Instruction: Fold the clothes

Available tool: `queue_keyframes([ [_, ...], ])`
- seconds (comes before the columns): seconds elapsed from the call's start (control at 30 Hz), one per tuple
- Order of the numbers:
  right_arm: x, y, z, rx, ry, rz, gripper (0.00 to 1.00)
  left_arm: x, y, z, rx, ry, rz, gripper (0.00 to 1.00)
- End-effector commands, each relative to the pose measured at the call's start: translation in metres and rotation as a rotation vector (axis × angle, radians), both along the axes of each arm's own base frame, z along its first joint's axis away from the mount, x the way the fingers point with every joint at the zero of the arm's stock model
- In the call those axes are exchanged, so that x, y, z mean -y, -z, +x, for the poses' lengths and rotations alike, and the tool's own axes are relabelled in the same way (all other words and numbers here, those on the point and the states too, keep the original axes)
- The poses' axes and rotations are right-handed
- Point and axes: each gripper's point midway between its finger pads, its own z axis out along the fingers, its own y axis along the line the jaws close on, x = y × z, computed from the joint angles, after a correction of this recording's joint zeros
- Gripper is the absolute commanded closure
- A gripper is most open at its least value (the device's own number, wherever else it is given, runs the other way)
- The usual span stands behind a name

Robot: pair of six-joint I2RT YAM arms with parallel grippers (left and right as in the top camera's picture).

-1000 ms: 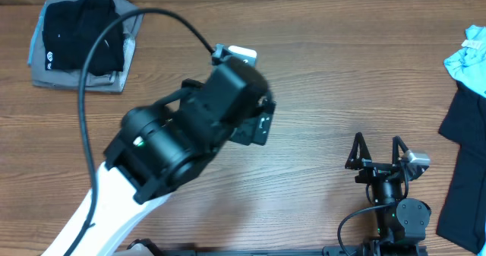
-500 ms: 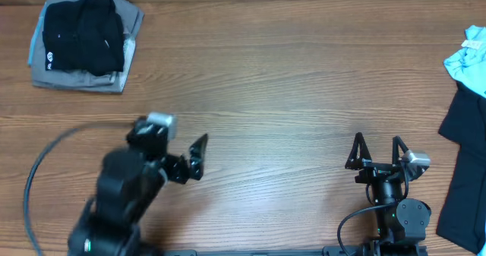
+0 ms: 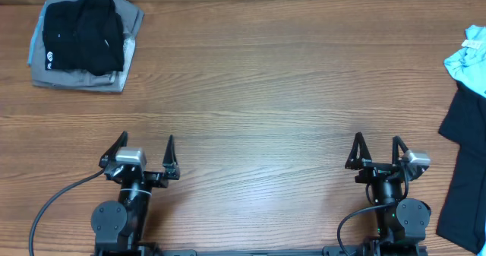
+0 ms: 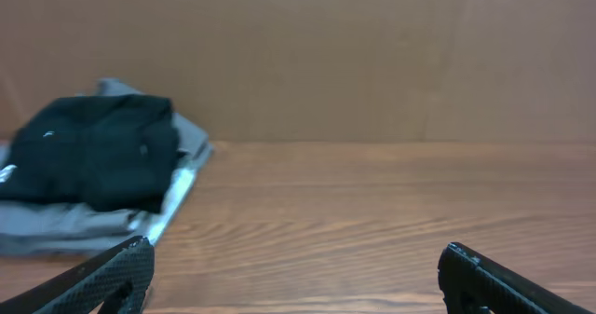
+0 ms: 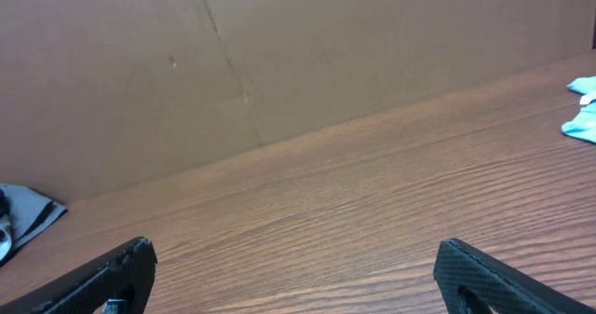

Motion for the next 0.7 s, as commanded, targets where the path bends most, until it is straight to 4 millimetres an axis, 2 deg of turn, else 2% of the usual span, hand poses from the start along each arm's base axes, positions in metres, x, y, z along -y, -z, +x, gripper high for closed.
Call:
queue_keyframes([
  [0.0,0.001,0.002,0.0,0.004,0.008,-0.002,0.0,-0.018,0.011,-0.003,0.036,-0.079,0.023,0.0],
  [0.17,0.001,0.002,0.0,0.004,0.008,-0.002,0.0,-0.035,0.02,-0.004,0.059,-0.144,0.022,0.0],
  [0.4,0.001,0.002,0.0,0.004,0.008,-0.002,0.0,-0.035,0.052,-0.002,-0.029,-0.141,0.061,0.0],
  [0.67,0.001,0.002,0.0,0.004,0.008,-0.002,0.0,-0.036,0.052,-0.002,-0.03,-0.143,0.062,0.0],
])
